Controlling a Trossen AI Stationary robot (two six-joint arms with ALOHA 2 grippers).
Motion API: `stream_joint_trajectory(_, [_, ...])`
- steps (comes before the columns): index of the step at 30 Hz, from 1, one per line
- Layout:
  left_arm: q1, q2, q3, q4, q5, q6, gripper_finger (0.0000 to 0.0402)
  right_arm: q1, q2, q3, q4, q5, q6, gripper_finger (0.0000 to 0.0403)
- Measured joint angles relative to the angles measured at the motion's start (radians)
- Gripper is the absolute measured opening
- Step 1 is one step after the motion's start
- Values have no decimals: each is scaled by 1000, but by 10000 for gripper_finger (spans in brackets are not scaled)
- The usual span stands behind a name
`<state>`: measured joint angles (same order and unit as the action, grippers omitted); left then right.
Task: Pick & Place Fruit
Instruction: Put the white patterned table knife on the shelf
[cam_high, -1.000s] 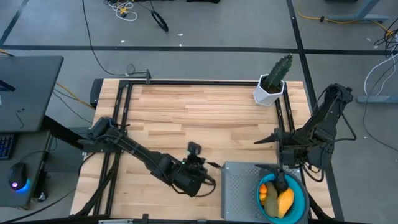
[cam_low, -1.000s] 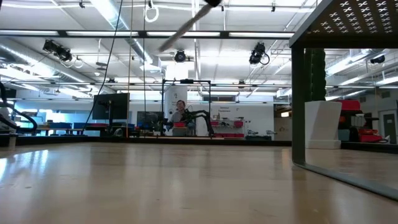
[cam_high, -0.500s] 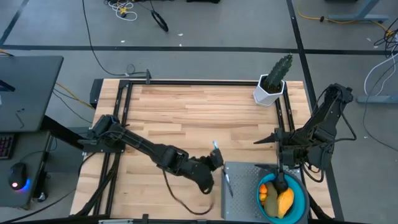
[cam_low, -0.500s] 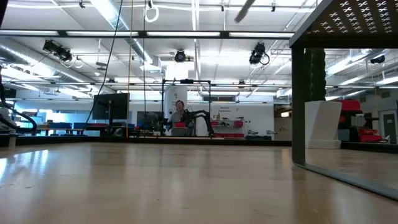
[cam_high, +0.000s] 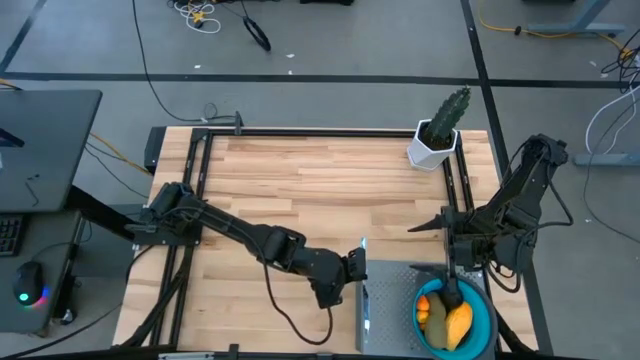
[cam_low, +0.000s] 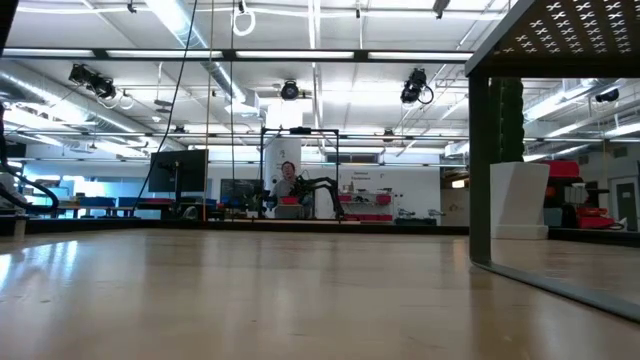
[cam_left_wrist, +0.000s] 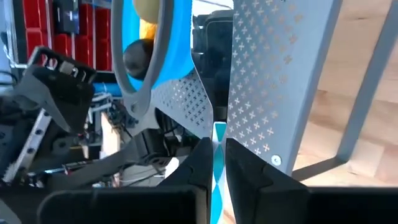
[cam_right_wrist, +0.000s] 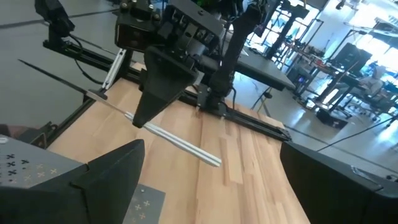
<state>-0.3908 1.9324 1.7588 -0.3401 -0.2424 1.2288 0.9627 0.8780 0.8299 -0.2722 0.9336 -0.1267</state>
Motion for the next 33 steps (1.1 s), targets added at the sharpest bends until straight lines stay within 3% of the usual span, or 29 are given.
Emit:
stream_joint_trajectory(4, [0,0,0,17,20,37,42,-10,0,0,0,-22,5,387])
stream_joint_trajectory(8, [2,0,0,71,113,56,43,-50,13,0,27,-44,-33,387])
stream_joint_trajectory(14, [9,0,0,79,188,85,35,-175,33,0,127,-305,-25,380])
stream_joint_trajectory(16, [15,0,-3,82,186,84,38,-204,39,0,119,-343,-12,373])
stream_joint_trajectory(24, [26,1,-101,231,195,46,36,-210,44,0,102,-233,-58,353])
stream_joint_trajectory(33, [34,1,-129,288,235,68,41,-192,44,0,114,-229,-64,352])
